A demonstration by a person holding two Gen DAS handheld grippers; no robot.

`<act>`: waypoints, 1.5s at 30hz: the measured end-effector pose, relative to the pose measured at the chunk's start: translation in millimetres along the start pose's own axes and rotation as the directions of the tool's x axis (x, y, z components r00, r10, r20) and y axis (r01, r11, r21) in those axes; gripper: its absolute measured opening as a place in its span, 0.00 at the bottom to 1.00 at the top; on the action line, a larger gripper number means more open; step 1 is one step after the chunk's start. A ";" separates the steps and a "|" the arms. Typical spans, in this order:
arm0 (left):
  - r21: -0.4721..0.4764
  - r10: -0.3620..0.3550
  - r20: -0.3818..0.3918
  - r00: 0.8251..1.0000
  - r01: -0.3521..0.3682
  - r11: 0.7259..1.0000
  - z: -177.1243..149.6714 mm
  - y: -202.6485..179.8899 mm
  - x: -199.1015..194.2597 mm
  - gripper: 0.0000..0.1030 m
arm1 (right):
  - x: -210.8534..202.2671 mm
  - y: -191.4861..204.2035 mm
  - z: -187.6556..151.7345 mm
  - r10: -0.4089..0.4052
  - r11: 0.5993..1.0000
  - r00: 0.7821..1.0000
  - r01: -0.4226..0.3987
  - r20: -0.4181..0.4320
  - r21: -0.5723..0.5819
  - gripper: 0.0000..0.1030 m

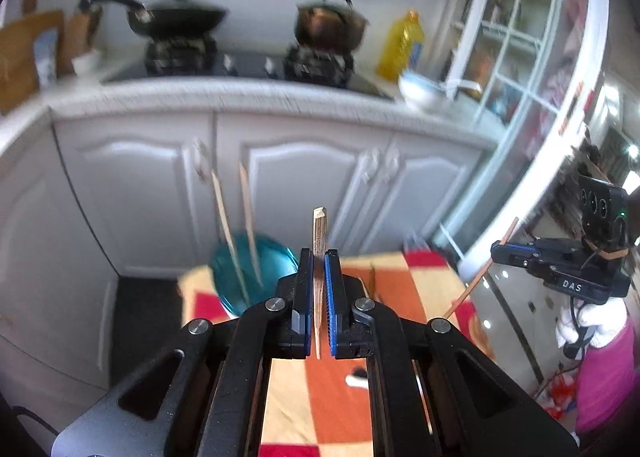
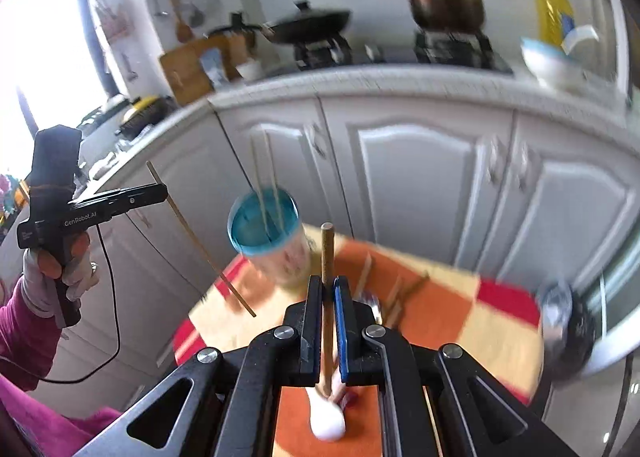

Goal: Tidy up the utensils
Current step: 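Lower the chopstick into the floral holder and open the left tool while the right tool drops its own, then withdraw both open tools from the holder back over the utensils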

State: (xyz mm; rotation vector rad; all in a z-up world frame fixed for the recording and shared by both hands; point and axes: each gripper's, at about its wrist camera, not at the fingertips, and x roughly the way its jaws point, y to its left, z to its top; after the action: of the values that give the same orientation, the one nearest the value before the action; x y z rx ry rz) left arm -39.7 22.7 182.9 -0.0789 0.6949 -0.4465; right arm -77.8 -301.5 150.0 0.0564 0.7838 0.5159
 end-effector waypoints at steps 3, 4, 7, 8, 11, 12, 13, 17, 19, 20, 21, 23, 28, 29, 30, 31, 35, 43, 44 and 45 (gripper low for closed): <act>0.000 0.057 0.058 0.997 -0.057 0.998 24.0 10.6 -7.8 0.04 | 5.2 17.8 37.7 0.031 0.998 0.999 -0.029 0.044 -0.049 0.05; -0.003 0.067 0.068 0.995 -0.067 0.998 29.5 14.7 -6.5 0.04 | 7.0 23.2 47.7 0.039 0.997 0.998 -0.036 0.054 -0.062 0.05; -0.003 0.122 0.095 0.988 -0.123 0.992 43.2 25.0 5.5 0.04 | 20.1 41.4 84.6 0.063 0.993 0.995 -0.054 0.079 -0.106 0.05; -0.004 0.132 0.095 0.987 -0.132 0.991 45.6 27.6 10.3 0.04 | 26.6 47.6 97.6 0.066 0.991 0.994 -0.056 0.086 -0.118 0.05; -0.010 0.165 0.075 0.983 -0.165 0.986 48.1 39.4 29.9 0.04 | 48.5 60.4 125.6 0.071 0.988 0.994 -0.058 0.088 -0.145 0.05; -0.007 0.176 0.069 0.982 -0.176 0.984 48.1 41.9 35.2 0.04 | 56.8 63.6 132.3 0.073 0.987 0.994 -0.059 0.084 -0.151 0.05; -0.006 0.184 0.058 0.981 -0.184 0.983 46.5 45.4 42.2 0.04 | 67.7 66.5 139.6 0.081 0.986 0.994 -0.069 0.078 -0.152 0.05; -0.023 0.186 0.003 0.983 -0.185 0.982 36.4 57.6 69.7 0.04 | 108.5 72.1 152.3 0.078 0.984 0.996 -0.069 0.051 -0.162 0.05; -0.031 0.180 -0.026 0.983 -0.181 0.983 29.9 62.0 82.8 0.04 | 130.3 72.1 153.8 0.067 0.984 0.997 -0.060 0.034 -0.168 0.05; -0.033 0.176 -0.039 0.984 -0.177 0.984 26.7 62.8 87.8 0.04 | 140.6 70.6 153.5 0.063 0.984 0.998 -0.058 0.022 -0.170 0.05; -0.035 0.174 -0.050 0.983 -0.176 0.984 23.7 63.4 92.6 0.04 | 150.5 68.9 152.1 0.065 0.984 0.998 -0.064 0.005 -0.164 0.05; -0.040 0.172 -0.076 0.982 -0.176 0.984 16.1 66.3 104.2 0.04 | 174.9 64.8 147.9 0.072 0.986 0.997 -0.078 -0.042 -0.146 0.05; -0.081 0.167 -0.121 0.979 -0.177 0.981 3.4 77.6 122.7 0.04 | 223.5 53.7 132.7 0.085 0.989 0.986 -0.101 -0.143 -0.107 0.05; -0.089 0.169 -0.121 0.978 -0.180 0.980 1.6 79.4 124.1 0.04 | 228.3 53.0 130.2 0.086 0.989 0.984 -0.103 -0.154 -0.106 0.05; -0.091 0.174 -0.116 0.978 -0.185 0.978 1.3 80.1 124.5 0.04 | 235.5 52.0 127.5 0.092 0.989 0.981 -0.111 -0.173 -0.100 0.05; -0.094 0.177 -0.115 0.977 -0.188 0.978 0.7 80.7 124.8 0.04 | 241.0 50.7 125.4 0.104 0.988 0.977 -0.122 -0.185 -0.090 0.05; -0.105 0.159 -0.113 0.981 -0.170 0.980 -1.4 82.3 123.5 0.08 | 248.3 42.9 119.7 0.101 0.991 0.975 -0.116 -0.199 -0.067 0.24; -0.114 0.173 -0.104 0.979 -0.184 0.976 -6.9 77.8 109.4 0.29 | 220.8 27.6 99.3 0.097 0.994 0.976 -0.104 -0.194 -0.024 0.33; -0.115 0.176 -0.102 0.979 -0.187 0.976 -8.2 76.2 107.1 0.29 | 216.5 27.9 96.8 0.095 0.995 0.977 -0.100 -0.191 -0.021 0.34; -0.118 0.178 -0.101 0.979 -0.189 0.975 -9.7 74.3 104.8 0.29 | 211.6 27.1 93.3 0.088 0.995 0.978 -0.093 -0.187 -0.018 0.34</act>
State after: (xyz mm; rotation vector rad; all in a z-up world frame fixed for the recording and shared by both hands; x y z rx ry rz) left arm 52.9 46.2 96.3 -0.1136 0.8111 -0.2288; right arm 100.0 -166.7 83.2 0.0191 0.9599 0.6248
